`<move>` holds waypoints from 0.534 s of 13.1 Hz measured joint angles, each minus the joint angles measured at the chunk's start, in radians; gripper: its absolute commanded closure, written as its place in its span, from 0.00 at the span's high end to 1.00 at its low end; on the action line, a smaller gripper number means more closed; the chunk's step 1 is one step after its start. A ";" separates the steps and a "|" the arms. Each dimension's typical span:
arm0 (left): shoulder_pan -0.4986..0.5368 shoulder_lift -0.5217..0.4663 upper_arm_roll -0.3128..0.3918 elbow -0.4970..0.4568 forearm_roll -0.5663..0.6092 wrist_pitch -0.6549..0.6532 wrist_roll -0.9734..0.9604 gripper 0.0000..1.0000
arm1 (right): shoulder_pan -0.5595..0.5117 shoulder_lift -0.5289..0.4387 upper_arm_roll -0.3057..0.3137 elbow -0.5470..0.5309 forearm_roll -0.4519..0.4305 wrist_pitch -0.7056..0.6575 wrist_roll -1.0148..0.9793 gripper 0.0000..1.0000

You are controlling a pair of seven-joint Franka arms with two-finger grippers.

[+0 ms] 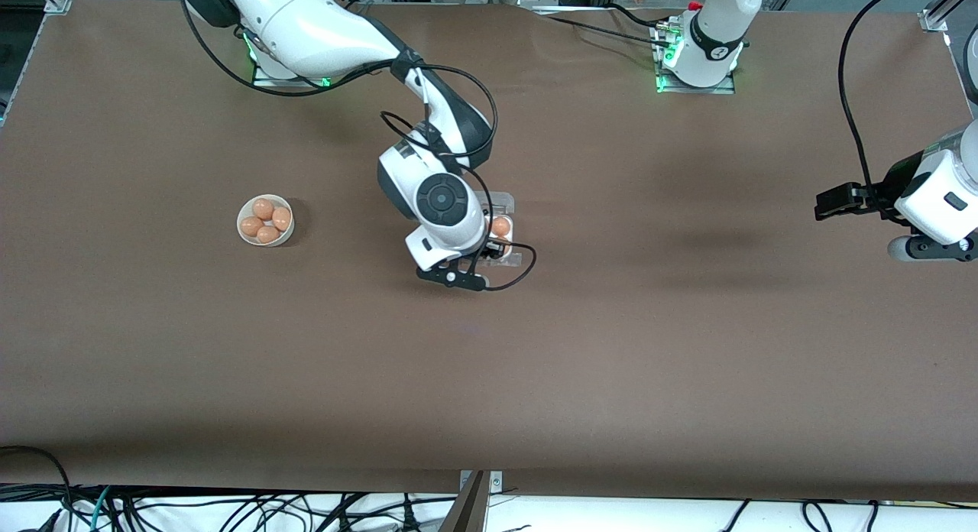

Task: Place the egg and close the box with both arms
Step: 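Lower the egg into the empty carton slot and open the right gripper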

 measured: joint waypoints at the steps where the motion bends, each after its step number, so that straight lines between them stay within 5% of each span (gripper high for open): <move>1: 0.000 0.000 0.000 0.000 0.000 0.000 0.000 1.00 | 0.010 0.010 0.000 -0.003 -0.007 0.012 0.011 0.00; 7: 0.000 0.000 0.000 0.000 0.000 0.000 0.000 1.00 | 0.024 0.027 -0.001 -0.020 -0.024 0.039 0.024 0.00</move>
